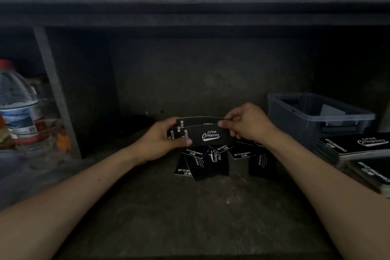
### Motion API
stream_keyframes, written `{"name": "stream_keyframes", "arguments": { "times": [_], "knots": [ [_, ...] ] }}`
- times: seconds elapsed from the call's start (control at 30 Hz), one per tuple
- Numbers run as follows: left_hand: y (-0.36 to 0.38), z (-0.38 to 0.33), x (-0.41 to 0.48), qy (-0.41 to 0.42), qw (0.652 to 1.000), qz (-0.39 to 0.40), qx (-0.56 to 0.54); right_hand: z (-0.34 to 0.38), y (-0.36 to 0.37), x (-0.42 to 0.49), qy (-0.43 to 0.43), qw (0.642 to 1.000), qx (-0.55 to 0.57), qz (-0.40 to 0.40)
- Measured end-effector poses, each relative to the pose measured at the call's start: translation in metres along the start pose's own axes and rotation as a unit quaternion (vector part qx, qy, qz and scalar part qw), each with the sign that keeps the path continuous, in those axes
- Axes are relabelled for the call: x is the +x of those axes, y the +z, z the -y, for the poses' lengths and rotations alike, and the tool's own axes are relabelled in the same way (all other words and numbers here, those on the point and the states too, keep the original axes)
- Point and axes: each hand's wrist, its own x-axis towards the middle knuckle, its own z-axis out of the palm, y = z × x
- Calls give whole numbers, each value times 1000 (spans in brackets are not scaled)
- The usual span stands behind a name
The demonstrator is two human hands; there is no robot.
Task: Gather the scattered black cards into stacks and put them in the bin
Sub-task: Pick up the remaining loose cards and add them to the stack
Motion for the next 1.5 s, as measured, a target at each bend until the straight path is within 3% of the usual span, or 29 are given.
{"name": "stream_keyframes", "arguments": {
  "times": [0.13, 0.3, 0.4, 0.5, 0.53, 0.6, 0.67, 0.73, 0.93, 1.13, 1.3, 1.4, 1.5],
  "knots": [
    [0, 2, 3, 27, 998, -45, 27, -3, 1, 5, -2, 998, -50, -37],
    [-2, 3, 2, 40, 999, -11, 15, -6, -2, 3, -6, 998, -65, 12],
    [-1, 3, 1, 50, 995, -3, 86, -5, 14, 1, 11, 998, 61, 29],
    [-4, 2, 3, 43, 993, -54, 93, -6, 16, 6, 39, 976, 213, 18],
    [-6, 1, 5, 37, 992, -85, 85, -8, 15, 8, 36, 978, 206, 5],
    [-12, 0, 7, 31, 988, -140, 60, -14, 13, 9, -6, 998, 69, 15],
    [-16, 2, 8, 33, 985, -162, 49, -14, 16, 3, -67, 989, -86, 104],
    [-17, 4, 9, 29, 985, -164, 53, -8, 19, -2, -77, 975, -134, 156],
    [-14, 14, 10, -20, 989, -122, 82, 0, 6, -4, -88, 980, -138, 115],
    [-13, 12, 10, -26, 988, -131, 77, -3, 1, -6, -64, 963, -142, 220],
    [-11, 12, 10, -36, 992, -111, 50, -5, -1, -3, -53, 965, -115, 228],
    [-11, 13, 9, -42, 994, -95, 36, -5, 2, -2, -70, 972, -97, 201],
    [-11, 12, 10, -53, 994, -93, 19, -1, -8, -6, -90, 990, -58, 87]
  ]
}}
